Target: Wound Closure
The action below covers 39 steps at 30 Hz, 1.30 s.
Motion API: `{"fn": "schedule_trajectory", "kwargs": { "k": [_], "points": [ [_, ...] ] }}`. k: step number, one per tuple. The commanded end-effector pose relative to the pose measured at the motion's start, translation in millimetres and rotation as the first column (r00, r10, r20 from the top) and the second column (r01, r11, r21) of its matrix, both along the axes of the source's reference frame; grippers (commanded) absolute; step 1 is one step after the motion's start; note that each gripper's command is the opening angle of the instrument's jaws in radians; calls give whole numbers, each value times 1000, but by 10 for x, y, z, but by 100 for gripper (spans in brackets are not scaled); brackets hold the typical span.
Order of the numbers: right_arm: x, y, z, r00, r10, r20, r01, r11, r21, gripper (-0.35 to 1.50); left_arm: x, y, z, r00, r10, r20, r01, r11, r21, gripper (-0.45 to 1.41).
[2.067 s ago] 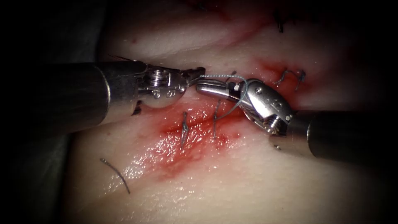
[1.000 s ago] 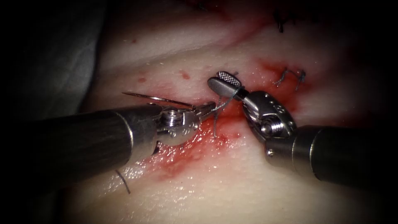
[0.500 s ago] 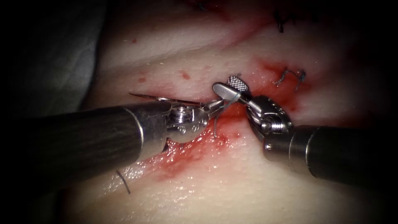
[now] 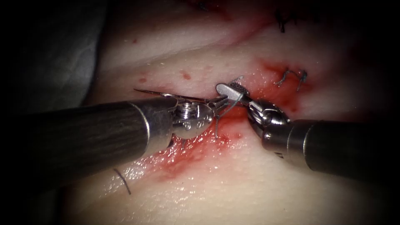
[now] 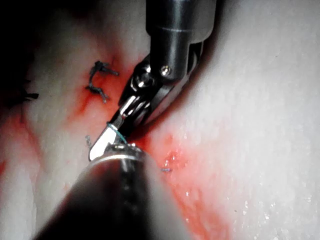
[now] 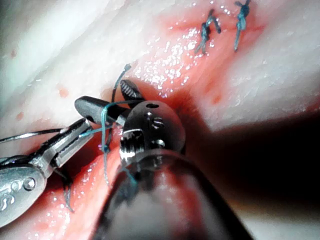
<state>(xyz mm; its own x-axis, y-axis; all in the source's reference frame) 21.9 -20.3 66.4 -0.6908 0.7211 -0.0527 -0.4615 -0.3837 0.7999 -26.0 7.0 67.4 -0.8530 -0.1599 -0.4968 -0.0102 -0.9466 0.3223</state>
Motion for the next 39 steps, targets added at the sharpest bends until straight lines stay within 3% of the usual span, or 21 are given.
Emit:
{"fn": "schedule_trajectory", "kwargs": {
  "k": [1,12,19,21,23,24,25,26,32,39],
  "points": [
    [8,-5,5,1000,0,-10,0,1000,5,116,-4,-1,5,1000,1,2,-1,1000,-1,-45],
    [18,16,15,1000,16,2,-16,999,-28,124,-5,-4,7,1000,5,-4,-5,1000,6,-45],
    [31,20,19,999,-9,39,12,998,-63,113,-6,-5,10,1000,9,-10,-9,1000,9,-45],
    [34,21,21,998,-22,61,26,997,-70,104,-6,-7,11,1000,11,-11,-10,1000,10,-45],
    [35,21,23,995,-43,90,50,996,-73,74,-5,-8,12,1000,14,-14,-14,1000,13,-45],
    [36,20,24,992,-61,111,69,995,-76,34,-5,-9,12,1000,14,-14,-14,1000,13,-45],
    [35,18,25,988,-79,133,90,993,-77,-18,-4,-10,12,1000,15,-13,-15,1000,12,-45],
    [35,17,26,981,-105,164,120,990,-80,-35,-3,-10,12,1000,16,-13,-16,1000,12,-45],
    [34,15,19,966,-146,212,173,978,-116,-35,5,-10,13,1000,23,-14,-23,1000,13,-45],
    [35,4,-13,932,-204,300,286,922,-260,-35,21,-5,16,999,29,-32,-29,1000,6,-45]
  ]
}}
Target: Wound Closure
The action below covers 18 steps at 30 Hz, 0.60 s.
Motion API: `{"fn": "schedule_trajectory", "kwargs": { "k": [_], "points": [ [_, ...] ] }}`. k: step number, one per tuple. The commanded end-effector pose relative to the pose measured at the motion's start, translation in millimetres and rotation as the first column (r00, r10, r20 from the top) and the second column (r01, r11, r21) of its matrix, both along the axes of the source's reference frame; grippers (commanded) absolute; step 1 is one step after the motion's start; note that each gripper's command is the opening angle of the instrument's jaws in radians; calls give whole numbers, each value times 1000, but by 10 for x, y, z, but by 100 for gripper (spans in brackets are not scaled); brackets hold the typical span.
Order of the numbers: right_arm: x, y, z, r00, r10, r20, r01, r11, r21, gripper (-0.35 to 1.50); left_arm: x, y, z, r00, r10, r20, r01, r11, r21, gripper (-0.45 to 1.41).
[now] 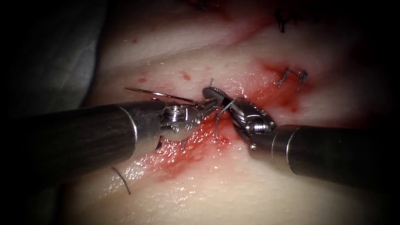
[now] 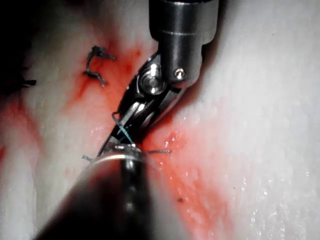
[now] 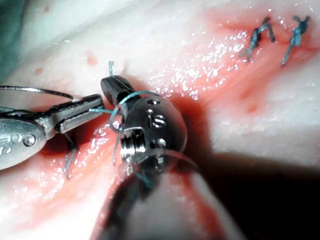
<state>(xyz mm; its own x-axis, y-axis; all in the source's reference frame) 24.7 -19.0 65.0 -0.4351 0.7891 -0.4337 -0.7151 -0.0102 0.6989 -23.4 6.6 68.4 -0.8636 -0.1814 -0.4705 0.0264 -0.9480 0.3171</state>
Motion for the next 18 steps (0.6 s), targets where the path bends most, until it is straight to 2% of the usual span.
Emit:
{"fn": "schedule_trajectory", "kwargs": {
  "k": [1,5,9,18],
  "points": [
    [7,-9,-4,1000,-20,12,20,999,-28,-35,-2,0,7,1000,-4,-3,4,1000,2,-45],
    [4,-16,-22,999,-33,-1,33,993,-110,-35,14,6,10,1000,-17,-14,17,1000,8,-45],
    [7,-24,-29,993,-111,24,114,981,-160,-35,27,17,15,999,-30,-25,30,999,12,-45],
    [1,-36,-36,988,-150,38,155,970,-188,-35,40,51,35,998,-44,-36,45,999,30,-45]
  ]
}}
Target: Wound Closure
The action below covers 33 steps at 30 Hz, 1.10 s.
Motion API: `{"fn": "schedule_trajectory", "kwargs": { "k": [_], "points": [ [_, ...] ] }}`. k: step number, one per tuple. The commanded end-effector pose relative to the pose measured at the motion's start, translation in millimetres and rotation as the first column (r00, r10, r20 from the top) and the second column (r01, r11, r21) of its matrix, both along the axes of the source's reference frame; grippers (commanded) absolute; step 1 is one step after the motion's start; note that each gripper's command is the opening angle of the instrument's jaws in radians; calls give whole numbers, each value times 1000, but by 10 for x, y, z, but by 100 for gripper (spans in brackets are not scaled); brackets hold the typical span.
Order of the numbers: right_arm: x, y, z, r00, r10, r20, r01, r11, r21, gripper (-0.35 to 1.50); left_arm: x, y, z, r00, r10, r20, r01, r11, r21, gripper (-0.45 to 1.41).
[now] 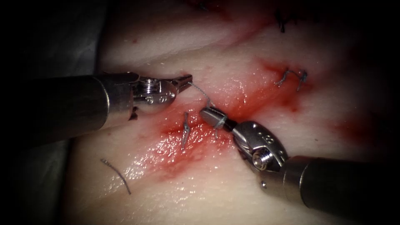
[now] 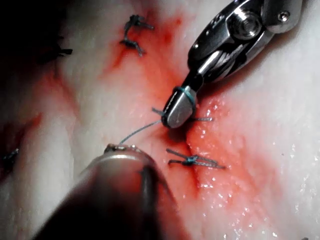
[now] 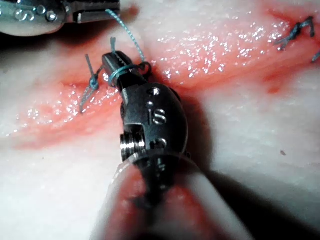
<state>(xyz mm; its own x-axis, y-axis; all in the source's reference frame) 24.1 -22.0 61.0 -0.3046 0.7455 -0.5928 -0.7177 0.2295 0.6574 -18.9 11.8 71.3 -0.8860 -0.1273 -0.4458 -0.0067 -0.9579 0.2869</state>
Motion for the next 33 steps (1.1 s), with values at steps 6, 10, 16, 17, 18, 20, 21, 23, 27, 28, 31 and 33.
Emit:
{"fn": "schedule_trajectory", "kwargs": {
  "k": [6,10,16,17,18,20,21,23,27,28,31,33],
  "points": [
    [-1,-19,4,999,-32,1,32,999,15,-35,-4,21,18,1000,-1,-8,1,1000,7,-45],
    [-7,-25,5,998,-58,15,57,998,20,-35,-5,30,19,1000,-5,-10,5,1000,11,-45],
    [-15,-40,0,995,-87,43,86,996,22,-35,-5,50,16,1000,-11,-10,11,1000,28,-45],
    [-15,-42,-1,995,-92,45,91,996,18,-35,-5,54,15,1000,-13,-9,13,999,29,-45],
    [-15,-44,-2,994,-97,48,96,995,14,-35,-5,57,14,1000,-17,-6,17,999,27,-45],
    [-15,-49,-6,992,-109,56,109,994,4,-35,-5,65,12,1000,-29,0,29,999,19,-45],
    [-15,-50,-7,992,-113,59,113,994,0,-35,-6,68,12,999,-32,1,32,999,19,-45],
    [-14,-53,-9,990,-122,69,123,992,-11,-35,-7,74,13,999,-43,4,43,999,19,-45],
    [-14,-55,-10,987,-137,86,140,990,-30,-35,-10,80,16,999,-45,0,45,999,14,-45],
    [-14,-56,-10,985,-142,93,146,989,-37,-35,-10,82,17,999,-46,0,46,999,13,-45],
    [-15,-58,-11,983,-154,104,159,986,-47,-35,-10,87,19,999,-53,4,52,999,4,-45],
    [-16,-60,-12,980,-163,117,171,983,-63,-35,-9,90,21,999,-53,6,53,999,-8,-45]
  ]
}}
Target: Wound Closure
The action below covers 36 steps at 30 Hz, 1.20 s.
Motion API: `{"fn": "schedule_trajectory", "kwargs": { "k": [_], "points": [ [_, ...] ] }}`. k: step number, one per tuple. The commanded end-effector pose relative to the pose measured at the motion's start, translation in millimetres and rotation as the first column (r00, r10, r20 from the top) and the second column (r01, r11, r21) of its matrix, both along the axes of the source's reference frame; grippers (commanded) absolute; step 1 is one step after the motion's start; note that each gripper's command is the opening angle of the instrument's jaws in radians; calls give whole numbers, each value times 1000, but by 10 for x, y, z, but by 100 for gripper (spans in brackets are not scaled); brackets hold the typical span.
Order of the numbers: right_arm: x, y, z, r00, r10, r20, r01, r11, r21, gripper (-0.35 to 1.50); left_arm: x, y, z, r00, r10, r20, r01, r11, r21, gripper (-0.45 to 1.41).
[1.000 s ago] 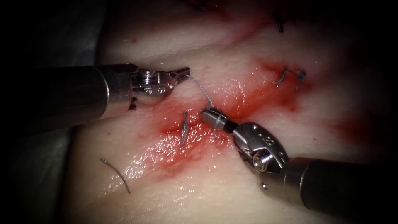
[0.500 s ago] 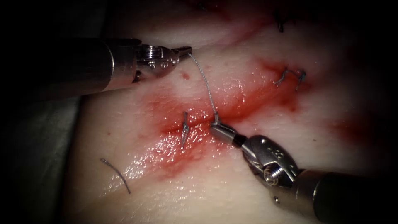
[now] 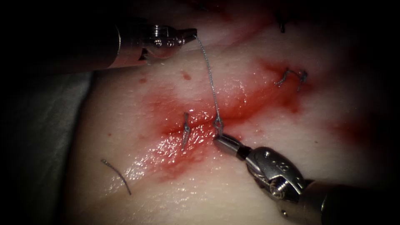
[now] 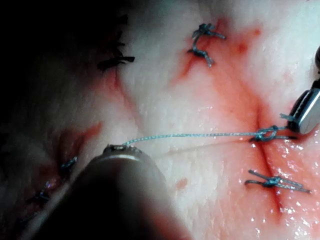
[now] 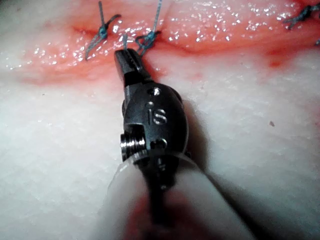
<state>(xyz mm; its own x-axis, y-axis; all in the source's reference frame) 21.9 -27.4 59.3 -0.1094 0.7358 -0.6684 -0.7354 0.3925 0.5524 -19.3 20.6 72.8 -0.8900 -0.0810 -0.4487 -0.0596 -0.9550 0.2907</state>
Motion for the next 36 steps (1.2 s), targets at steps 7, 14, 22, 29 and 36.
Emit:
{"fn": "schedule_trajectory", "kwargs": {
  "k": [7,14,22,29,36],
  "points": [
    [8,-14,0,999,-43,-19,42,998,-36,-35,-3,13,10,1000,-16,6,16,999,-35,-45],
    [11,-28,-6,990,-141,-28,139,987,-87,-35,-1,28,15,999,-39,0,39,998,-58,-45],
    [13,-51,-4,938,-340,63,346,919,-189,-35,-5,45,28,999,-40,-16,38,994,-98,-45],
    [15,-72,-2,876,-452,166,477,863,-167,-35,-6,56,41,999,-45,-24,41,991,-127,-45],
    [13,-72,-1,813,-517,269,563,815,-138,-35,-4,59,46,999,-45,-25,41,990,-136,-45]
  ]
}}
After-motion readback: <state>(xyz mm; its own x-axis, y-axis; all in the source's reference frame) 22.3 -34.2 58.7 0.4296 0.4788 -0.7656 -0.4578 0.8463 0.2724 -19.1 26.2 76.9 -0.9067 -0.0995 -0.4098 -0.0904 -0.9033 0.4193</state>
